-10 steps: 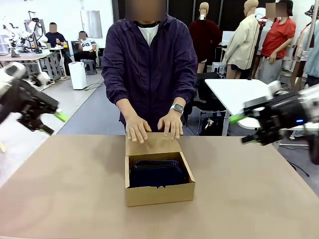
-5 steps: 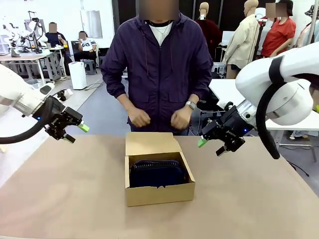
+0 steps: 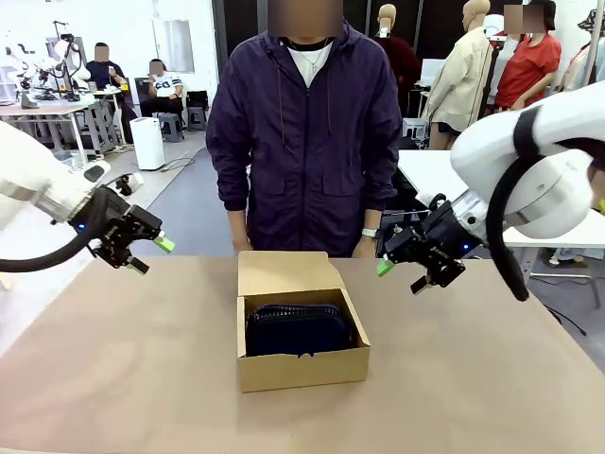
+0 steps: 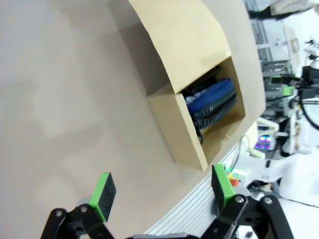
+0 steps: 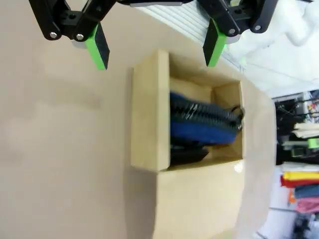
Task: Pack the items into the box.
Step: Close the Mailer Box.
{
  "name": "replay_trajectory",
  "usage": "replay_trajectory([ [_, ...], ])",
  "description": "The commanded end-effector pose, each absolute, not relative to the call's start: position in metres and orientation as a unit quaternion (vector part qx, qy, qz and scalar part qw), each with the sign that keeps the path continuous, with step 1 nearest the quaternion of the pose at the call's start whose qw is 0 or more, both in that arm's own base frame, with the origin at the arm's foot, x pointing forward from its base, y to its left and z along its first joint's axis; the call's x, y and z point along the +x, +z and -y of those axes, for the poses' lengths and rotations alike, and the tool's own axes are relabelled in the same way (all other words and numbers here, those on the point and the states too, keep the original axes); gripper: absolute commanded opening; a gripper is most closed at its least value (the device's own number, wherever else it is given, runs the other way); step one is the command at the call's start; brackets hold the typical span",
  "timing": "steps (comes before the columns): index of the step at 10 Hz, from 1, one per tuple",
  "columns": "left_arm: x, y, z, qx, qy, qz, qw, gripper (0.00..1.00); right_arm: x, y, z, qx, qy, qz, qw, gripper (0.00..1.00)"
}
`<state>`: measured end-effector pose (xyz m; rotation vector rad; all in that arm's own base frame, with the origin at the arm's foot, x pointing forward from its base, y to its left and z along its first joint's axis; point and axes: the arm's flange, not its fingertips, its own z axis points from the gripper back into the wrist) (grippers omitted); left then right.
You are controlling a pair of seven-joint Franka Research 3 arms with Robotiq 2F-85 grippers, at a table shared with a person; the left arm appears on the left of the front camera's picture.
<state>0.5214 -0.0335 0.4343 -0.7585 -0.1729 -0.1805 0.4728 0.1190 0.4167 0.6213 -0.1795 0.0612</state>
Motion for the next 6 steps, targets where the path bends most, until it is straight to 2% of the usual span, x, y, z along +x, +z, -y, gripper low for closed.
replay_trajectory([
  [1,0.573,0.405,0.024,-0.412,-0.051,0.126,0.901,1.00,0.530,0.389,-0.130,0.290,0.034,0.111,0.950,1.00],
  [4,0.600,0.366,0.037,-0.455,-0.090,0.107,0.879,1.00,0.610,0.359,-0.143,0.333,0.049,0.093,0.937,1.00],
  [6,0.610,0.348,0.044,-0.482,-0.088,0.143,0.860,1.00,0.645,0.341,-0.159,0.349,0.056,0.079,0.932,1.00],
])
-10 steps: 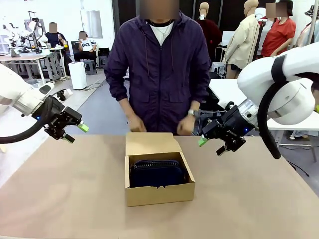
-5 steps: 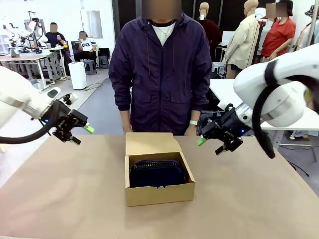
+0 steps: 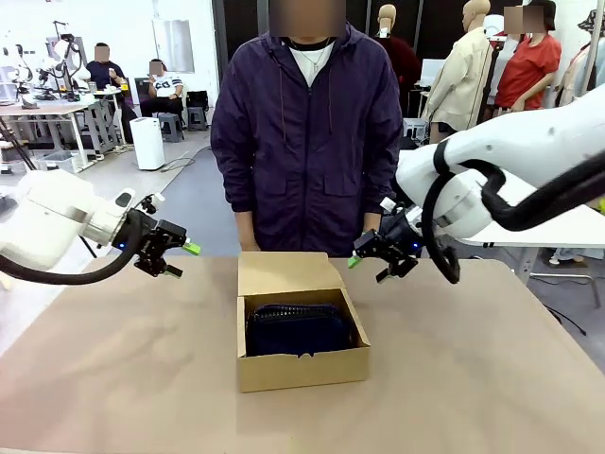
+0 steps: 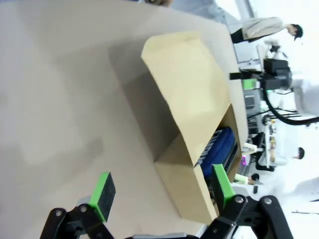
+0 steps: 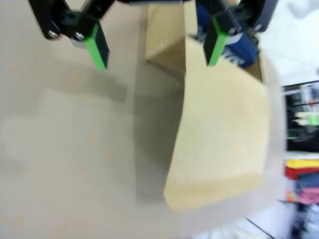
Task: Pack the items into the box.
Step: Close the Mailer Box.
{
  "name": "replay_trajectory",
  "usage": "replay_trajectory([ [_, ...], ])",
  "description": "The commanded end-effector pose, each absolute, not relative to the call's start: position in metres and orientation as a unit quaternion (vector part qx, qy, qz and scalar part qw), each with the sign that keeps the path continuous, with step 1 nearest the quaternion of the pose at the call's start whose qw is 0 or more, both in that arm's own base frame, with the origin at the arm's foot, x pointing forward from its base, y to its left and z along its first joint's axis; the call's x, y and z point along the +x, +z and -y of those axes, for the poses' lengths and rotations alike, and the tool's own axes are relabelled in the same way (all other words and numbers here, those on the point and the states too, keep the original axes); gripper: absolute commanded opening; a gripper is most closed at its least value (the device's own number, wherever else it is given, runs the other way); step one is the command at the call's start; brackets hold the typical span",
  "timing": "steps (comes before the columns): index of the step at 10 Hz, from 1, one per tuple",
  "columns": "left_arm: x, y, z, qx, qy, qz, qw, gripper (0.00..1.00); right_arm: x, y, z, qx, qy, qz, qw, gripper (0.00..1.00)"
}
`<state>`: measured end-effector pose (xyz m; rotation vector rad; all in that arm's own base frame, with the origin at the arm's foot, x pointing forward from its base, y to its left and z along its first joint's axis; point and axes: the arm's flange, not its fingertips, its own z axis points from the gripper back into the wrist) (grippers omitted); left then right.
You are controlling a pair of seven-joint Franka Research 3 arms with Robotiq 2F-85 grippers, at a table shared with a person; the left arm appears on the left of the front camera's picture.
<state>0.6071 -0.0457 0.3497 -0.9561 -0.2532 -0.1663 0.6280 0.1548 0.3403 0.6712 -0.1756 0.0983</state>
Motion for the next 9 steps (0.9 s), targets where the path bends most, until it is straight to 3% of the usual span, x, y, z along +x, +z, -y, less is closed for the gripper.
replay_trajectory([
  [1,0.619,0.339,0.044,-0.469,-0.064,0.150,0.868,1.00,0.651,0.337,-0.164,0.383,0.062,0.087,0.918,1.00],
  [2,0.621,0.343,0.039,-0.495,-0.062,0.071,0.864,1.00,0.628,0.340,-0.155,0.329,0.048,0.086,0.939,1.00],
  [3,0.612,0.344,0.048,-0.465,-0.073,0.130,0.873,1.00,0.628,0.340,-0.155,0.329,0.048,0.086,0.939,1.00],
  [4,0.612,0.344,0.048,-0.465,-0.073,0.130,0.873,1.00,0.628,0.340,-0.155,0.329,0.048,0.086,0.939,1.00],
  [9,0.631,0.309,0.043,-0.537,-0.045,0.118,0.834,1.00,0.693,0.295,-0.139,0.501,-0.002,0.054,0.864,1.00],
])
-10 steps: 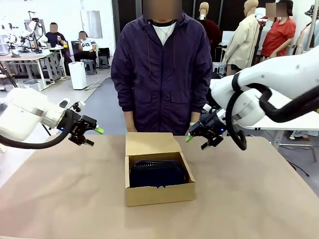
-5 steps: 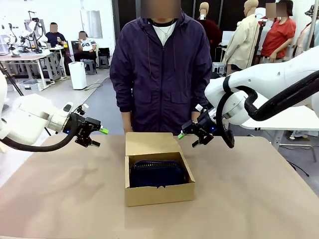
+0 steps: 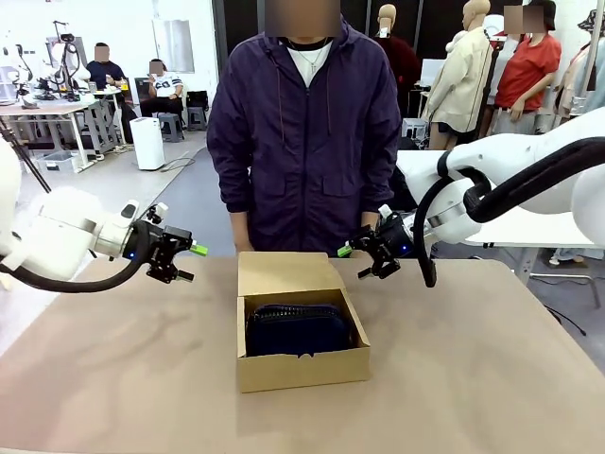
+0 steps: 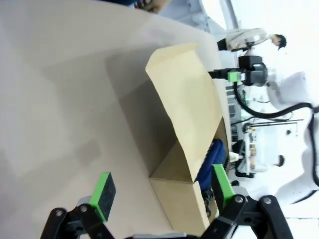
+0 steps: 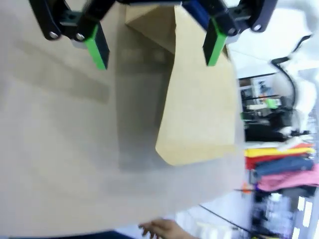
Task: Pack the items into the box.
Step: Close the Mailer Box.
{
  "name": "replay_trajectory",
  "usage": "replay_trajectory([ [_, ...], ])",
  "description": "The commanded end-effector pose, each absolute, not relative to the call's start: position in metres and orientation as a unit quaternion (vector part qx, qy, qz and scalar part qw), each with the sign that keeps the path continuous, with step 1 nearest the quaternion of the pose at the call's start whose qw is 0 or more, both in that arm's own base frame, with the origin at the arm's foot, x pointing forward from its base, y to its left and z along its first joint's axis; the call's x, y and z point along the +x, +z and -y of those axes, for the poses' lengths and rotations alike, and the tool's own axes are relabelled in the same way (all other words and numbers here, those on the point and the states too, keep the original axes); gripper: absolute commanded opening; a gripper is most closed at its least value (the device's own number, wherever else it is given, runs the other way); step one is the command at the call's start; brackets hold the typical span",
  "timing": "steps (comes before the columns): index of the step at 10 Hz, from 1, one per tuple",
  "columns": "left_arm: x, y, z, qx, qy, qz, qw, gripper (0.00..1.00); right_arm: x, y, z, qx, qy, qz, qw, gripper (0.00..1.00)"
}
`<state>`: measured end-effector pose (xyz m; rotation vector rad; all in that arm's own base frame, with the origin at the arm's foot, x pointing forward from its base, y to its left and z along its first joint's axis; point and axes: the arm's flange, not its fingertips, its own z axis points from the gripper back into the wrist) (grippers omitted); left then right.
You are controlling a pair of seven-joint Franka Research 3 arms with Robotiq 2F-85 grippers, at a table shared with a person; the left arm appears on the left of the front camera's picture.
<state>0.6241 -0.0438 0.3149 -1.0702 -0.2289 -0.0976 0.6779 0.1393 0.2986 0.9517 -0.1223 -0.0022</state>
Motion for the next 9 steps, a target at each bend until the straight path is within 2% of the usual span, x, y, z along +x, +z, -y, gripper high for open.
replay_trajectory([
  [1,0.633,0.301,0.049,-0.563,-0.052,0.114,0.817,1.00,0.697,0.293,-0.143,0.521,-0.010,0.058,0.852,1.00],
  [4,0.647,0.281,0.090,-0.582,-0.070,0.078,0.807,1.00,0.702,0.286,-0.158,0.567,0.011,0.010,0.823,1.00],
  [8,0.660,0.266,0.132,-0.609,-0.066,0.074,0.787,1.00,0.701,0.281,-0.166,0.596,0.030,-0.018,0.802,1.00],
  [9,0.661,0.267,0.137,-0.612,-0.069,0.089,0.783,1.00,0.700,0.280,-0.169,0.600,0.033,-0.023,0.799,1.00],
])
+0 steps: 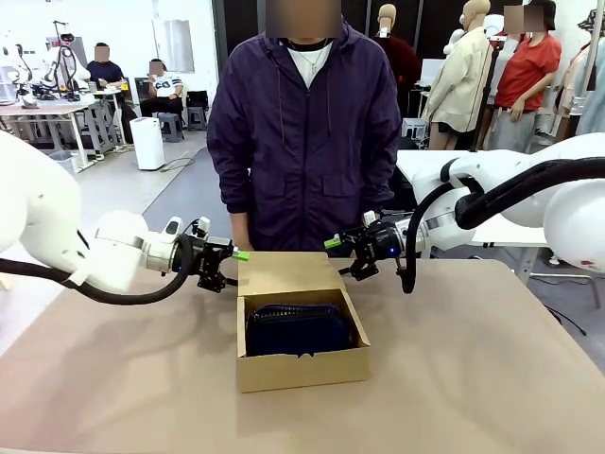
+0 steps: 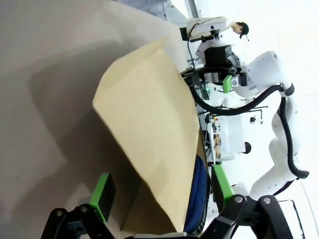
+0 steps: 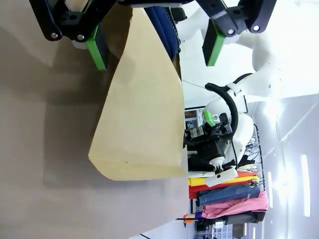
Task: Pack the items into the box.
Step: Close the Mailer Box.
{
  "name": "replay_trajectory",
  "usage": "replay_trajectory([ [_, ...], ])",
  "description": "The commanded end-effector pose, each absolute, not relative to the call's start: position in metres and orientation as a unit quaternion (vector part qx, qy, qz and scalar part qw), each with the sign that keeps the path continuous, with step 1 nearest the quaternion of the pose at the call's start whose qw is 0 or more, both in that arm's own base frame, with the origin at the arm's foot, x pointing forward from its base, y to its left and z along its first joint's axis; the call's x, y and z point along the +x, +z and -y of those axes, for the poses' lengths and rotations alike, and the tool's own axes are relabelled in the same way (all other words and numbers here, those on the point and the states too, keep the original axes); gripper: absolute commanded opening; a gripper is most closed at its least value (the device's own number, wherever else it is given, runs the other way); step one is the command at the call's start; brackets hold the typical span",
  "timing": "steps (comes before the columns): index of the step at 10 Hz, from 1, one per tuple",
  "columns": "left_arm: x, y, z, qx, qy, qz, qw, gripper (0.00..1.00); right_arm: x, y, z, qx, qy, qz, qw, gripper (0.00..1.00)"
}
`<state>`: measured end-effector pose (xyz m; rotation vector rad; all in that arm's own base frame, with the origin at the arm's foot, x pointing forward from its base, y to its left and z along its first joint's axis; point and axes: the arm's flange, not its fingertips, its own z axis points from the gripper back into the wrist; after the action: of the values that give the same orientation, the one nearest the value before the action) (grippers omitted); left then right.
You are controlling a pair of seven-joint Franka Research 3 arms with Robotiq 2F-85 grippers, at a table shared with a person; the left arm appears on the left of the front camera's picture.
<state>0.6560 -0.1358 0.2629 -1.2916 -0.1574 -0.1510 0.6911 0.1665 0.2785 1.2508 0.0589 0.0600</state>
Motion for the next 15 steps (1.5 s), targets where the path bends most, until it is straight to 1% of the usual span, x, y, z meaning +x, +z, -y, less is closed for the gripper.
replay_trajectory([
  [1,0.661,0.267,0.140,-0.621,-0.072,0.095,0.774,1.00,0.700,0.279,-0.173,0.606,0.040,-0.030,0.794,1.00],
  [4,0.661,0.266,0.144,-0.631,-0.079,0.089,0.766,1.00,0.698,0.274,-0.180,0.620,0.064,-0.036,0.781,1.00],
  [5,0.661,0.265,0.145,-0.630,-0.078,0.089,0.768,0.89,0.697,0.273,-0.181,0.622,0.069,-0.038,0.779,0.82],
  [6,0.661,0.266,0.144,-0.637,-0.079,0.082,0.763,0.70,0.697,0.272,-0.181,0.624,0.070,-0.041,0.777,0.63],
  [7,0.661,0.266,0.143,-0.639,-0.083,0.091,0.759,0.50,0.696,0.273,-0.180,0.626,0.070,-0.040,0.775,0.44],
  [11,0.661,0.268,0.139,-0.637,-0.079,0.103,0.760,0.50,0.691,0.277,-0.181,0.628,0.085,-0.041,0.772,0.44],
  [12,0.660,0.268,0.139,-0.638,-0.081,0.101,0.759,0.50,0.687,0.280,-0.181,0.637,0.099,-0.040,0.764,0.44],
  [13,0.658,0.275,0.139,-0.632,-0.101,0.111,0.760,0.50,0.682,0.287,-0.181,0.634,0.111,-0.024,0.765,0.44],
  [15,0.647,0.301,0.138,-0.633,-0.167,0.156,0.740,0.50,0.669,0.303,-0.181,0.613,0.166,0.039,0.772,0.44],
])
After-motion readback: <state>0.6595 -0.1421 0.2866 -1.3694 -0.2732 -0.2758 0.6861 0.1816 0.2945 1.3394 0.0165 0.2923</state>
